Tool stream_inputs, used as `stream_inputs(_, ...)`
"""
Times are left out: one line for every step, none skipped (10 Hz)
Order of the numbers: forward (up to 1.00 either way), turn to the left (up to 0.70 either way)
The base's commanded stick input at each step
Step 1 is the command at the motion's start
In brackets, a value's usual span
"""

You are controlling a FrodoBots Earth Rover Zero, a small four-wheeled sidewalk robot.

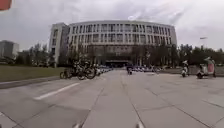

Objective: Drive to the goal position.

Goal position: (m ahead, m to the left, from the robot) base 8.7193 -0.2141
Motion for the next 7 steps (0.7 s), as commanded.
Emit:
stream_inputs(0.45, 0.0)
stream_inputs(0.45, 0.0)
stream_inputs(0.45, 0.0)
stream_inputs(0.45, 0.0)
stream_inputs(0.45, 0.0)
stream_inputs(0.45, 0.0)
stream_inputs(0.45, 0.0)
